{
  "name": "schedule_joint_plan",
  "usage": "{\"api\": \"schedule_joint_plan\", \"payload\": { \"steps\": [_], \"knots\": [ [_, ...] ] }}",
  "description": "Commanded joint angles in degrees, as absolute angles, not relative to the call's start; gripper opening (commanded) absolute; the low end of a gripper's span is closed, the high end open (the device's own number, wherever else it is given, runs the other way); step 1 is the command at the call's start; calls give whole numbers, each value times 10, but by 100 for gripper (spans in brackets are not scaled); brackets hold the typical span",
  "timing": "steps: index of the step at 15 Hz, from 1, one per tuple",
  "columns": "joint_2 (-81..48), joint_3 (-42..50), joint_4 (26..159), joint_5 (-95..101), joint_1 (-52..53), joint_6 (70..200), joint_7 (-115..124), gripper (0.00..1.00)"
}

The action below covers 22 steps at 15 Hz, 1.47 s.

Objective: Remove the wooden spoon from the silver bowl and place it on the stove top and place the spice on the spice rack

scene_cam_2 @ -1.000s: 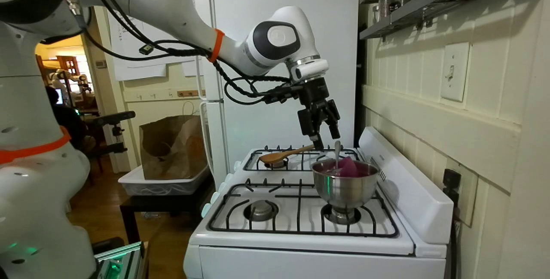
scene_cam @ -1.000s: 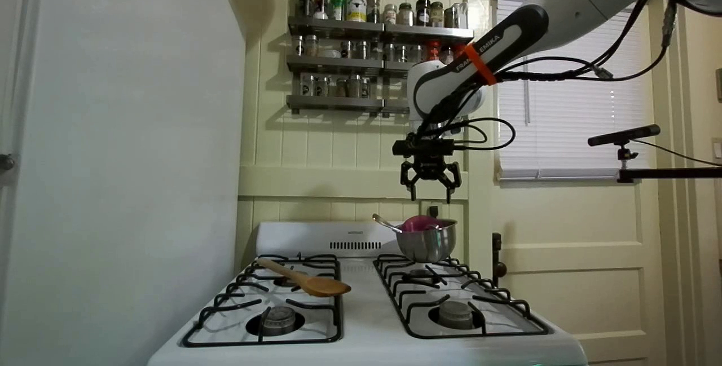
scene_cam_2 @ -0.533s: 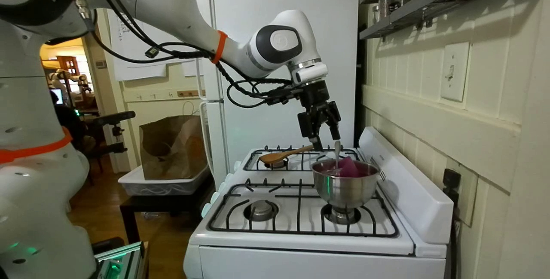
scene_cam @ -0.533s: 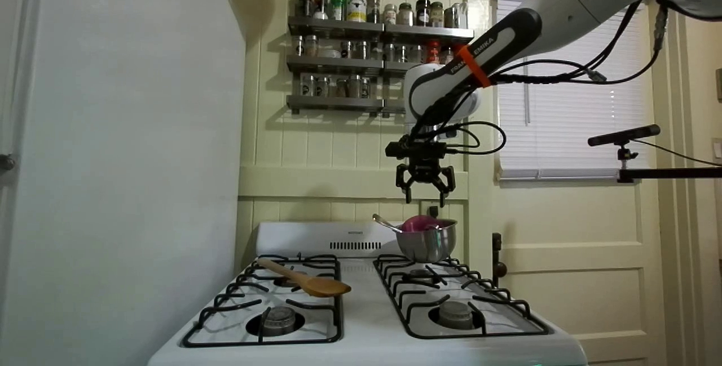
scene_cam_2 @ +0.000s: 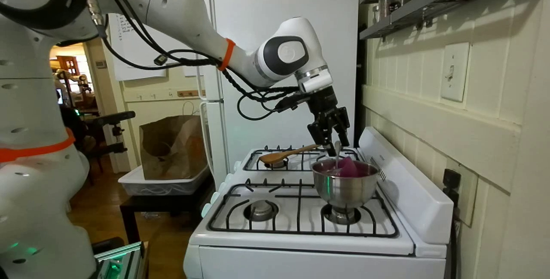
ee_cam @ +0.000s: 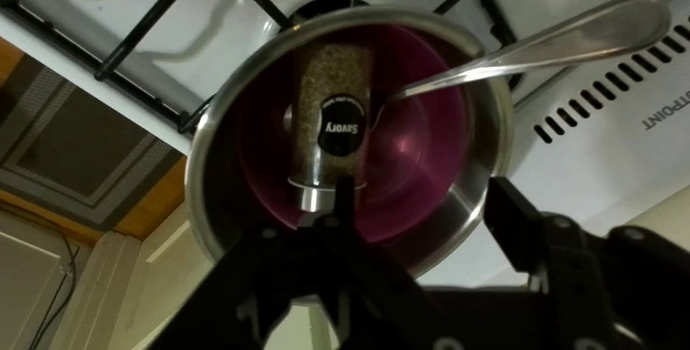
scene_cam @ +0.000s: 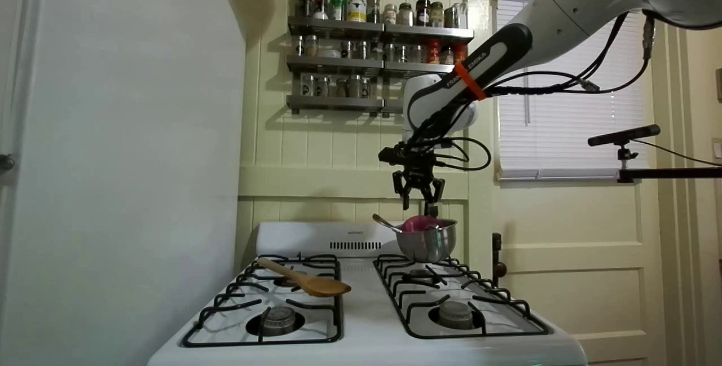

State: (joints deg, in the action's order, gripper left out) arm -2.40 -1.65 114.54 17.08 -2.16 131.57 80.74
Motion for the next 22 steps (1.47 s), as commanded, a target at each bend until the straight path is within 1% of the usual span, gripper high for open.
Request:
{"api": "schedule_joint_plan", "payload": {
  "steps": [1, 2, 5, 6, 9, 12, 16, 19, 21, 22],
  "knots": [
    [-31, -6, 1153, 177, -9, 1330, 832, 62],
    [-31, -5, 1155, 177, -9, 1327, 832, 57],
    [-27, -1, 1157, 179, -7, 1316, 828, 61],
    [-27, -1, 1157, 177, -7, 1315, 827, 60],
    [-30, 0, 1155, 176, -5, 1289, 822, 61],
    [-31, 0, 1153, 177, -3, 1265, 821, 58],
    [-34, 0, 1152, 186, -1, 1250, 828, 59],
    [-44, 2, 1151, 196, 0, 1265, 833, 65],
    [-50, 4, 1152, 197, 0, 1279, 836, 64],
    [-54, 5, 1151, 197, 0, 1281, 838, 62]
  ]
}}
